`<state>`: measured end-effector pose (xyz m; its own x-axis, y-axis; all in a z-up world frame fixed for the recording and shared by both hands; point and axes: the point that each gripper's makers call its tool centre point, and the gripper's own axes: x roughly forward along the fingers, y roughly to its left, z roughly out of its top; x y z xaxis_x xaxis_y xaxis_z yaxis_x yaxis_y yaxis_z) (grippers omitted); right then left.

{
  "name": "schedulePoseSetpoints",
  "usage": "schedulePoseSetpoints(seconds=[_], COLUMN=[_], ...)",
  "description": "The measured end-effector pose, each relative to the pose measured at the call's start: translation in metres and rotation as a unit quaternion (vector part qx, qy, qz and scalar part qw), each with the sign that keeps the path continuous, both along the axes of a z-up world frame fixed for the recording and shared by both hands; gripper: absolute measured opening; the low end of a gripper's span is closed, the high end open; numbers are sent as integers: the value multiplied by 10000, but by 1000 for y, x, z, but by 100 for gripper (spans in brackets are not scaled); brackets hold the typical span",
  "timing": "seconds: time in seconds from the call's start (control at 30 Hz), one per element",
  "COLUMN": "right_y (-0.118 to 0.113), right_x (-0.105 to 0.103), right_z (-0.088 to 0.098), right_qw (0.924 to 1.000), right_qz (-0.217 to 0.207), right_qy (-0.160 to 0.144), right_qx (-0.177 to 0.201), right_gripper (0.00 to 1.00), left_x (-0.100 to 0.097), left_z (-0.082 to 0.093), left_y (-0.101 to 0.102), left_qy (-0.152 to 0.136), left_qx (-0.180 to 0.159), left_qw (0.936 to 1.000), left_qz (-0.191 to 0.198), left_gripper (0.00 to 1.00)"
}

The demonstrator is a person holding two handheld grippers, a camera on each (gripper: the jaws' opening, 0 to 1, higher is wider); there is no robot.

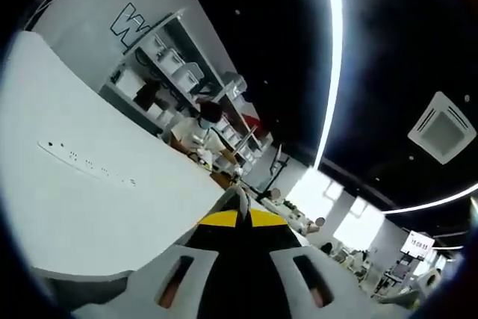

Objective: Open the folded towel by lifting each exposed corner and separating the folded layers until the towel lies flat within the target outline without major curled edges

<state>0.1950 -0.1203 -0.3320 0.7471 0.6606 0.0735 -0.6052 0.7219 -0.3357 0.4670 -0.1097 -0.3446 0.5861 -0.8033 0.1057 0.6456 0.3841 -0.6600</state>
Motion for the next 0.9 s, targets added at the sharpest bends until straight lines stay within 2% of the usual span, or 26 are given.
schedulePoseSetpoints(seconds=[0.13, 0.27, 0.33, 0.4, 0.53, 0.67, 0.8, 0.83, 0.9], right_y=[-3, -10, -15, -20, -24, -40, -43, -47, -59], right_x=[0, -1, 0, -3, -6, -8, -9, -9, -11], right_z=[2, 5, 7, 12, 16, 23, 22, 21, 23], right_qw=[10000, 9998, 9996, 9993, 9988, 9978, 9977, 9972, 9960], right_qz=[-64, -166, -255, -316, -401, -550, -573, -652, -775], right_qy=[-40, -94, -129, -194, -294, -348, -351, -377, -425], right_qx=[-2, 12, 44, 50, 25, 117, 45, -31, -95], right_gripper=[0, 0, 0, 0, 0, 0, 0, 0, 0], left_x=[0, 0, 2, 1, 3, 4, 7, 10, 19], left_z=[-2, 5, 6, 10, 16, 25, 25, 28, 41], left_y=[-2, -12, -16, -21, -29, -35, -41, -42, -51], left_qy=[53, -115, -138, -136, -195, -267, -361, -349, -504], left_qx=[7, -80, -34, -144, -112, -139, -39, -102, -124], left_qw=[10000, 9998, 9998, 9996, 9995, 9990, 9988, 9988, 9981], left_qz=[-28, -117, -143, -194, -238, -324, -329, -319, -334], left_gripper=[1, 1, 1, 1, 1, 1, 1, 1, 1])
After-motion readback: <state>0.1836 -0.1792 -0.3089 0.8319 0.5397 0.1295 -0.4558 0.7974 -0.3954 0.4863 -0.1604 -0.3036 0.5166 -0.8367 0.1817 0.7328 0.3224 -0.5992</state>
